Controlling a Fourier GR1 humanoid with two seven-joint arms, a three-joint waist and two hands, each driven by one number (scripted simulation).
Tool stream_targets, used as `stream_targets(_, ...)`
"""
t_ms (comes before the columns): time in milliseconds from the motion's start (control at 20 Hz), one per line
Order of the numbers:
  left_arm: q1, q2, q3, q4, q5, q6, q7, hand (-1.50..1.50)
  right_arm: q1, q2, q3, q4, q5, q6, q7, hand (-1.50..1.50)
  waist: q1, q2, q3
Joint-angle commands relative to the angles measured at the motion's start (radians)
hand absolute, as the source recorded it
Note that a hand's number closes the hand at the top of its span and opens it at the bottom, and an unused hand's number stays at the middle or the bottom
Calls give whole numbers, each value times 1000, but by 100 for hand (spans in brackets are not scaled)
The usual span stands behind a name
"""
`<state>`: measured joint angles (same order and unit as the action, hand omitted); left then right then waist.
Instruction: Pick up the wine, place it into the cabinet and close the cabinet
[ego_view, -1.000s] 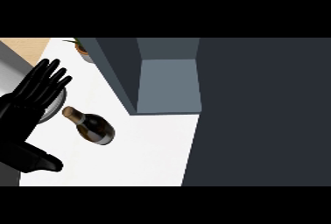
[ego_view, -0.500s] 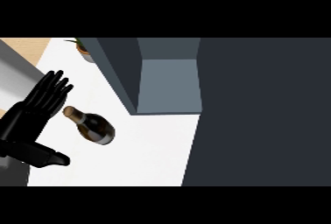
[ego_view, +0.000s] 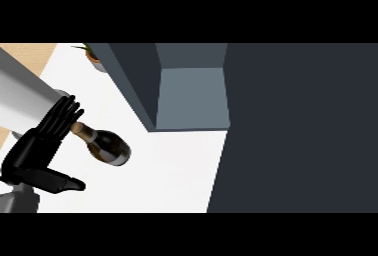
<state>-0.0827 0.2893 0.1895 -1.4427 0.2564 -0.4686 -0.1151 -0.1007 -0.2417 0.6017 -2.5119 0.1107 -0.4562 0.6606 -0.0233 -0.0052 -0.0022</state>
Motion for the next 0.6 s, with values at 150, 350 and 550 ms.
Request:
stream_targets(150, -68, -38, -20, 211, -87, 6, -115, -150, -14, -42, 9, -187, 111, -20, 93, -150, -6, 2, -1)
stream_targets(350, -52, -16, -23, 293, -146, -10, -197, -150, 2, -63, 38, -199, 152, -50, 129, -150, -2, 1, 0)
stream_targets(550, -98, -5, 6, 409, -145, -33, -282, -150, 28, -74, 38, -163, 118, -51, 39, -150, 4, 3, 1)
